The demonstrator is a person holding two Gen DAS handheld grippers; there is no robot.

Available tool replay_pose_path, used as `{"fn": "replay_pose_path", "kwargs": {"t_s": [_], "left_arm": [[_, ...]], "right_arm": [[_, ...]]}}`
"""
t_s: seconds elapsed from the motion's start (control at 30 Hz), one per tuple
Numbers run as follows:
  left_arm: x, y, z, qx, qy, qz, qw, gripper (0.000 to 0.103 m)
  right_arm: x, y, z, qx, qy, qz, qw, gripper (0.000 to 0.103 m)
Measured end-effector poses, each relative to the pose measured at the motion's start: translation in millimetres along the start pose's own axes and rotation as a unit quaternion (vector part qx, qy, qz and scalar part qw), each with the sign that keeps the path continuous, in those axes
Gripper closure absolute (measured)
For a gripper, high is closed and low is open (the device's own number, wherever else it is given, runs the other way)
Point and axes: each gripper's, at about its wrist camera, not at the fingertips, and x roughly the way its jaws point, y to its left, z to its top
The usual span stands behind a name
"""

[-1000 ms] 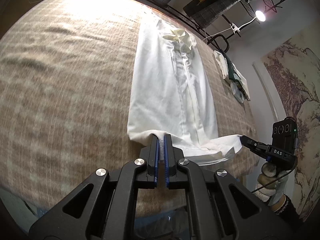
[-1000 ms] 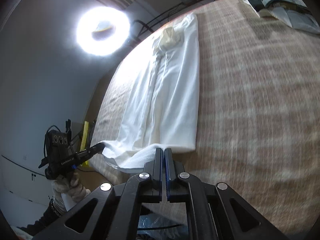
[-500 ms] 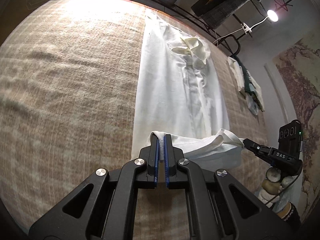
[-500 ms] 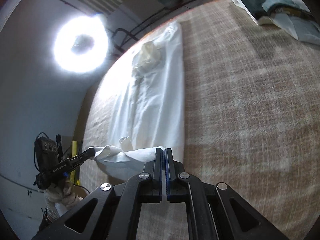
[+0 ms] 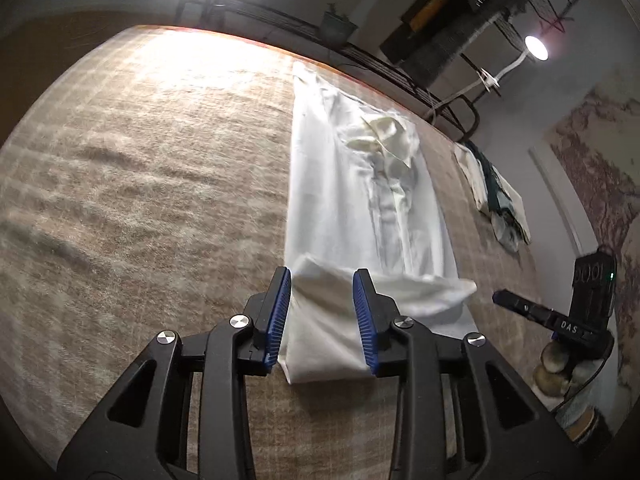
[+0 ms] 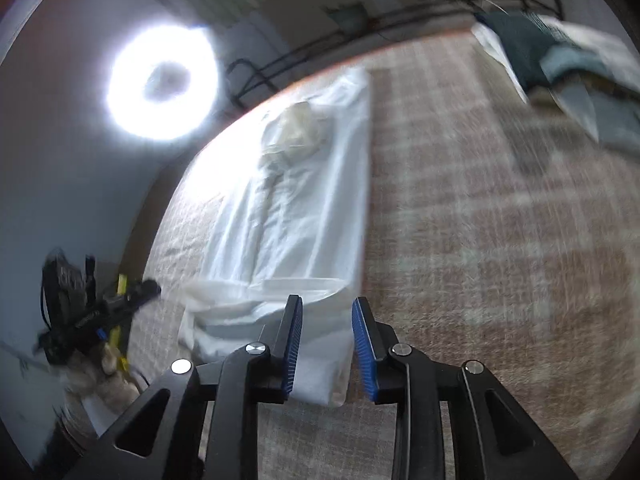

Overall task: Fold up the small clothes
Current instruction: 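Fold the strip end over toward the collar with both tools, then open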

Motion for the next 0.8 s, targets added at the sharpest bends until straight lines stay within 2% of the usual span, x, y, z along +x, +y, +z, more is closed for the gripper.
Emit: {"fn": "replay_pose_path", "kwargs": {"t_s": [0.17,0.33,0.47,0.67,0.73,0.8], "left_arm": [[15,-21,-21,0.062,0.043,-0.001,0.9972,0.072],[45,-27,-24,0.064,0.066,0.006,0.9957,0.072],[66,-26,-13,0.069,0.049,0.052,0.995,0.072],[68,-17,2,0.074,0.012,0.117,0.9903,0.072],[61,-14,4,0.074,0.003,0.122,0.9898,0.072],[57,-13,7,0.078,-0.004,0.124,0.9892,0.072]], "right_arm": [[10,24,-16,-0.075,0.03,0.008,0.997,0.08],[38,38,-24,-0.107,0.065,0.002,0.992,0.08],[55,44,-16,-0.116,0.069,-0.016,0.991,0.08],[73,42,20,-0.114,0.035,-0.058,0.991,0.08],[70,41,28,-0.114,0.026,-0.067,0.991,0.08],[56,37,35,-0.102,0.009,-0.056,0.993,0.074]]}}
